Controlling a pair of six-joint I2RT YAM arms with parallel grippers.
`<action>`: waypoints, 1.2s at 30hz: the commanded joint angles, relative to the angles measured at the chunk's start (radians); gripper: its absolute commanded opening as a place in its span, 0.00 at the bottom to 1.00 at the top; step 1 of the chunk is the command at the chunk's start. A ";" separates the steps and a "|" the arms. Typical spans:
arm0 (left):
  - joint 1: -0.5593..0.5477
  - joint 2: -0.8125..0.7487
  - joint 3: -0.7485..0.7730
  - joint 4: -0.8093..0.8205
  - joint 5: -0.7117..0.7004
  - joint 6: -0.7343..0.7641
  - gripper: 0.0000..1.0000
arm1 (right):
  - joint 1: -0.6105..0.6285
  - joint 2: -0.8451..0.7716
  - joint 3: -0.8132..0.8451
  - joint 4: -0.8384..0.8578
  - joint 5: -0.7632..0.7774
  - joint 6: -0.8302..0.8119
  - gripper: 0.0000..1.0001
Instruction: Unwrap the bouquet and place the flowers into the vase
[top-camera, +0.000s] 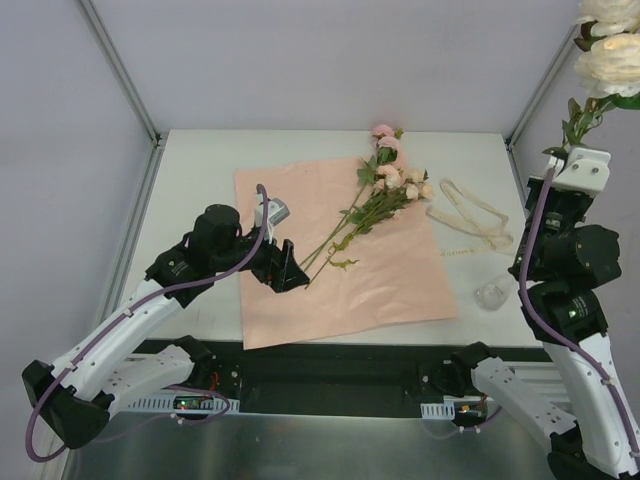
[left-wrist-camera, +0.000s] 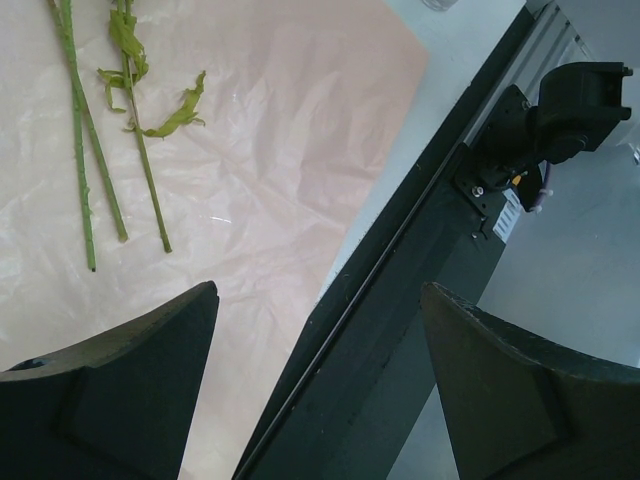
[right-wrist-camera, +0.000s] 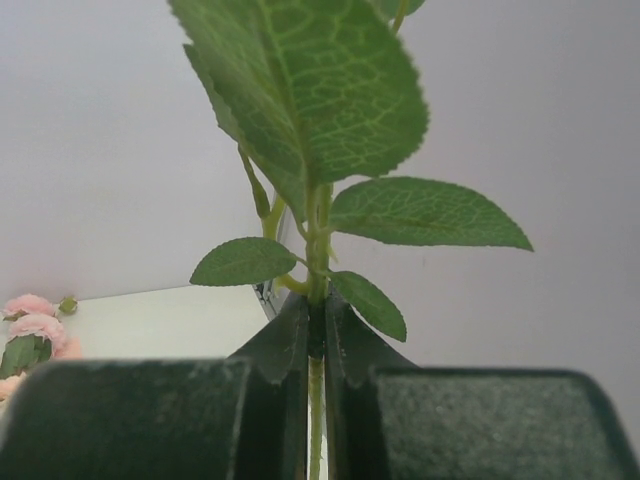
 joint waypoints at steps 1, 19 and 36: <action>-0.006 0.008 0.000 0.028 0.011 0.022 0.81 | -0.020 -0.077 -0.102 0.139 -0.024 0.036 0.00; -0.006 0.040 0.006 0.040 0.028 0.007 0.81 | -0.116 -0.272 -0.437 0.199 0.057 0.160 0.19; -0.006 0.106 0.026 0.043 0.023 -0.004 0.81 | -0.139 -0.312 -0.333 -0.216 0.138 0.388 0.76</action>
